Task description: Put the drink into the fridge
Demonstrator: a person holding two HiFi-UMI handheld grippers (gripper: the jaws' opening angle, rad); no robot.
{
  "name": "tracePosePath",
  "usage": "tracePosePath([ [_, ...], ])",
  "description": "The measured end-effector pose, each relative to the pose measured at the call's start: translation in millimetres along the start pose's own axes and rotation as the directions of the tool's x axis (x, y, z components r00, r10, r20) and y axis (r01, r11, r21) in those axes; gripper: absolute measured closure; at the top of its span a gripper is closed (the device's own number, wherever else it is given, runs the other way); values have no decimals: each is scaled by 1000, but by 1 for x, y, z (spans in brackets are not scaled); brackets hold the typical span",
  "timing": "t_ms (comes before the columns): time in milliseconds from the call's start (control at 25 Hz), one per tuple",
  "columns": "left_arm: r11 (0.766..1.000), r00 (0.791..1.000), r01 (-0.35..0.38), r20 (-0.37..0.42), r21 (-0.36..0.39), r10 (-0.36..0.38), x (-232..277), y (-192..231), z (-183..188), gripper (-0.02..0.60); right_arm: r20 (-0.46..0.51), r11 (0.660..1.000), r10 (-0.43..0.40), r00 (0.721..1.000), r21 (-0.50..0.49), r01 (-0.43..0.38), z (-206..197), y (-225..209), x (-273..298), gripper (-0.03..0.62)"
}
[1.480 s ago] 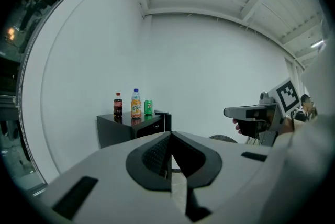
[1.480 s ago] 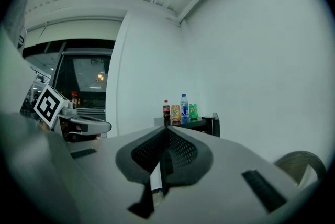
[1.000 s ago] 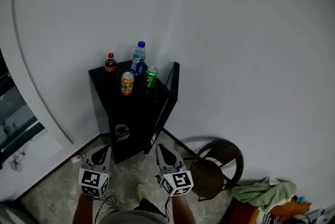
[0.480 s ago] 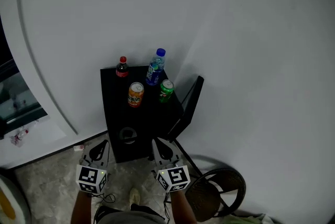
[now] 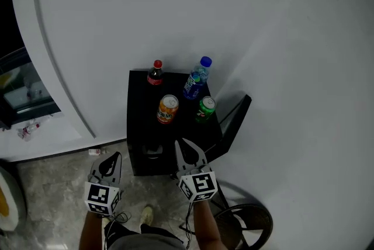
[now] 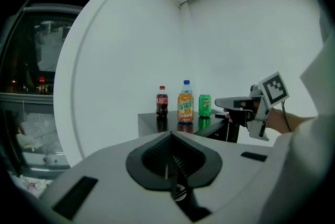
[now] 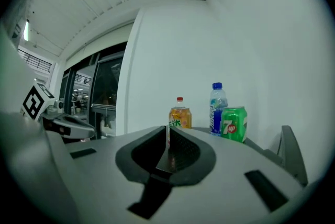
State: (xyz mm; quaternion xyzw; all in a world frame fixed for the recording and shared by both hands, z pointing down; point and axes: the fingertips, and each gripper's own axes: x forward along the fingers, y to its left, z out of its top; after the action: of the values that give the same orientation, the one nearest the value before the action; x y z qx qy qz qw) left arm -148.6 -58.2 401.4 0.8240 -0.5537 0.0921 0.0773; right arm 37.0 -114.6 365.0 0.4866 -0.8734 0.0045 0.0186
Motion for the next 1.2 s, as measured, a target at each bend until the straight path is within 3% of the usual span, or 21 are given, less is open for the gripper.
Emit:
tracePosePath([
  [320, 999, 999, -49, -13, -23, 49, 1, 14, -6, 578, 2, 1000, 24, 1000, 12, -24, 1, -14, 41, 560],
  [440, 998, 998, -65, -15, -24, 65, 5, 17, -5, 578, -15, 999, 48, 999, 18, -48, -3, -15, 53, 462],
  [720, 997, 997, -78, -24, -26, 77, 18, 18, -4, 578, -41, 998, 58, 997, 10, -58, -9, -26, 79, 367],
  [1200, 992, 991, -122, -64, -45, 119, 29, 29, -11, 578, -76, 995, 94, 993, 29, -92, -15, -28, 111, 298],
])
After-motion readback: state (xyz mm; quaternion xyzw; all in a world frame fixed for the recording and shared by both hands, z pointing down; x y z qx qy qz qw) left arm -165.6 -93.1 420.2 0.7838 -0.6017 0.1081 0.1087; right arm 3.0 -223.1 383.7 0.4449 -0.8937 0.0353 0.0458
